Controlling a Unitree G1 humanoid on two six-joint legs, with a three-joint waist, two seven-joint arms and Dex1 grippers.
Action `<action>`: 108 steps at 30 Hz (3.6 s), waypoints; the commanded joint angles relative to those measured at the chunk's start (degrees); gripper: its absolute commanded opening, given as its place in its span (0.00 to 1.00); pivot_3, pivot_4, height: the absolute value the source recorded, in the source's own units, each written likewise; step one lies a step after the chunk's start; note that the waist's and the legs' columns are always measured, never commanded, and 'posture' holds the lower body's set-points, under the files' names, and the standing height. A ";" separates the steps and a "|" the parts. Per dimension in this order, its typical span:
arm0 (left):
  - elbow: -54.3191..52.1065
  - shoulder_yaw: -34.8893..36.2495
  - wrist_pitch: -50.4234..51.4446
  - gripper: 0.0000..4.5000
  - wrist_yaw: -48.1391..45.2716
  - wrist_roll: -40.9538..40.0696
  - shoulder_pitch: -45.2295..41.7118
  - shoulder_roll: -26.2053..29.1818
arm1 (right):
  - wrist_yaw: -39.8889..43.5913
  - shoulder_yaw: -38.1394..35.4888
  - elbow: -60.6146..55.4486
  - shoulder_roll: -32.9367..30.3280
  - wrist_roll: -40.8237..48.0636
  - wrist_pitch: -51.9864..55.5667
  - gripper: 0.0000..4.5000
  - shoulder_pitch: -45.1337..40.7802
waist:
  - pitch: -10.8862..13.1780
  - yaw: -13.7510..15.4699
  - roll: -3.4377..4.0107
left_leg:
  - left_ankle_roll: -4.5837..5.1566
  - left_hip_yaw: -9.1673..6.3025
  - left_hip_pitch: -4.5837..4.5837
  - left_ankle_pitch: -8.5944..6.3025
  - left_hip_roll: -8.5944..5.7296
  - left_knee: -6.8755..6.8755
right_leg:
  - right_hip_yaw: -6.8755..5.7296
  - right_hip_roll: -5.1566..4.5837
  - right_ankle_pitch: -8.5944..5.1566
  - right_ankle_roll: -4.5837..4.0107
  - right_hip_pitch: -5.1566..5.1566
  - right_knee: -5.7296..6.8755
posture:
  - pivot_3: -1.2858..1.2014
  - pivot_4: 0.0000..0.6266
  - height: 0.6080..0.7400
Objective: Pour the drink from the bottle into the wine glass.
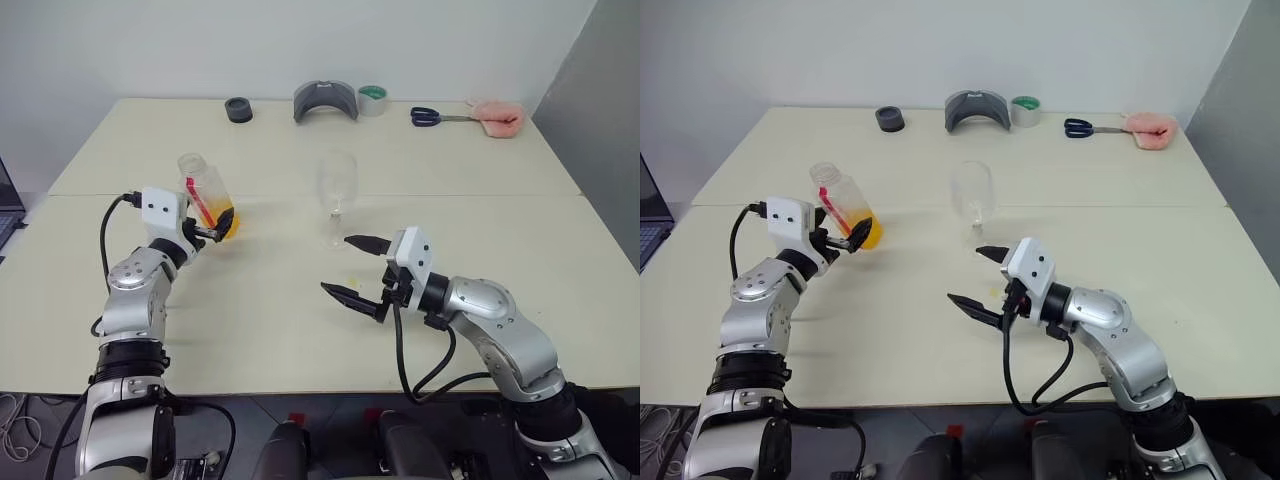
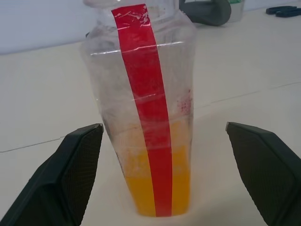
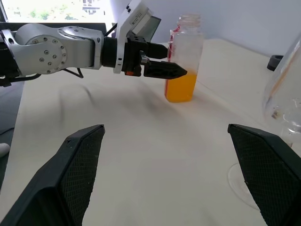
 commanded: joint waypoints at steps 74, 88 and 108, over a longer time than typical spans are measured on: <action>31.90 -30.51 -47.87 0.38 19.23 44.62 -37.95 5.38 | -7.41 -11.77 2.24 -1.86 4.01 0.64 1.00 -6.38 | 0.01 0.15 -0.01 | 0.01 -0.10 -0.42 0.01 -0.10 0.11 | -0.13 0.00 0.01 0.00 -0.21 0.02 | 0.52 0.24 1.00; 35.23 -35.12 -49.32 0.38 28.46 51.97 -41.80 6.39 | -8.08 -11.24 1.82 -1.44 4.15 0.57 1.00 -6.28 | 0.01 0.10 -0.01 | 0.01 -0.09 -0.42 0.01 -0.11 0.11 | -0.13 0.00 0.01 0.00 -0.21 0.04 | 0.52 0.24 1.00; 37.04 -38.29 -49.23 0.38 34.76 56.43 -44.41 7.38 | -9.01 -10.41 1.73 0.26 3.68 0.27 1.00 -6.22 | 0.01 0.06 -0.01 | 0.00 -0.08 -0.43 0.01 -0.12 0.14 | -0.12 0.00 0.01 0.00 -0.25 0.11 | 0.52 0.24 1.00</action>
